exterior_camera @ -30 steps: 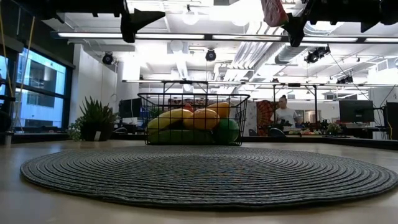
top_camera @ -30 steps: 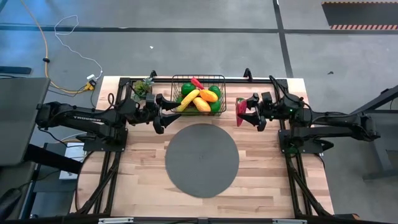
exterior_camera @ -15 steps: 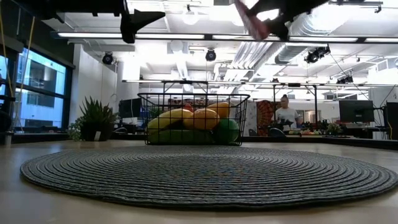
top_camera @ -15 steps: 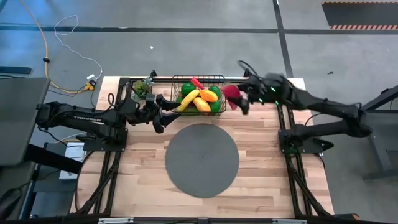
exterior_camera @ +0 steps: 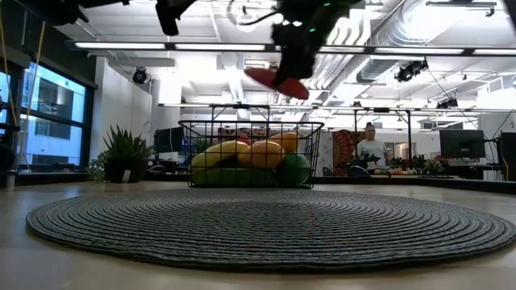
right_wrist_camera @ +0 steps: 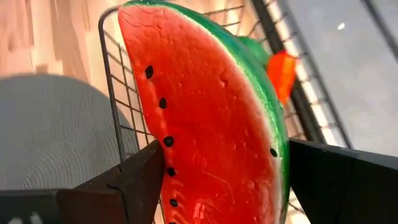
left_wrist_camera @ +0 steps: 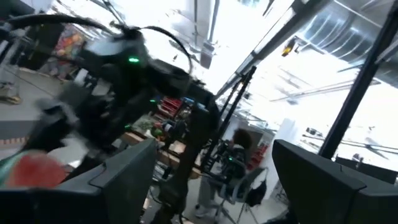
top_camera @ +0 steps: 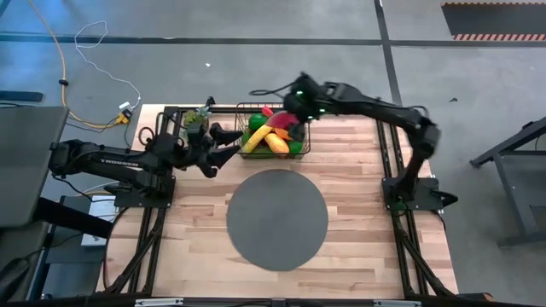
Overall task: Build produce basket
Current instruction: Put the green watermelon into the black wire basket
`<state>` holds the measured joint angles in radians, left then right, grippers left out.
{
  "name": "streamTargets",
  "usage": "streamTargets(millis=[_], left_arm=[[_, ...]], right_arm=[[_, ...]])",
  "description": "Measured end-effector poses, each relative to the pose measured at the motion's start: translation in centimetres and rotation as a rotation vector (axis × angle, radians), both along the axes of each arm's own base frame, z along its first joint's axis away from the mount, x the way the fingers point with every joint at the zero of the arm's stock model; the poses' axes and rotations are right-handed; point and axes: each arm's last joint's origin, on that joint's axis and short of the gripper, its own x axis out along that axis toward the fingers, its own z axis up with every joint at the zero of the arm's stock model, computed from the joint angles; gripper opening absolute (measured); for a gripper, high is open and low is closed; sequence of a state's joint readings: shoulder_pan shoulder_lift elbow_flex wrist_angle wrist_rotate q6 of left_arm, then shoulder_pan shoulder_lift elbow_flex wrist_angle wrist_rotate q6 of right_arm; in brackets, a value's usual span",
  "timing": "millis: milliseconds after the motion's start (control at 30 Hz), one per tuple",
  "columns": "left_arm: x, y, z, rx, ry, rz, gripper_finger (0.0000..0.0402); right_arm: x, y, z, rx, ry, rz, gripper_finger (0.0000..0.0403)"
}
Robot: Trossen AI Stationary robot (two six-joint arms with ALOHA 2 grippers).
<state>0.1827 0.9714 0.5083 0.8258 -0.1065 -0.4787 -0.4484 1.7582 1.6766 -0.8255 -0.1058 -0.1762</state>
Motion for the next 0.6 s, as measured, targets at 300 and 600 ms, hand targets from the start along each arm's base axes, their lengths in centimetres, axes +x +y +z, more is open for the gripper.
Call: streamTargets(millis=[300, 600], left_arm=[[-0.1, -0.1, 0.0, 0.005, 0.007, -0.016, 0.031], [-0.1, -0.1, 0.0, 0.025, 0.013, -0.008, 0.031]], right_arm=[[6.8, 0.0, -3.4, -0.088, 0.23, 0.09, 0.0271], [9.7, 1.1, -6.8, -0.115, 0.305, 0.132, 0.0271]])
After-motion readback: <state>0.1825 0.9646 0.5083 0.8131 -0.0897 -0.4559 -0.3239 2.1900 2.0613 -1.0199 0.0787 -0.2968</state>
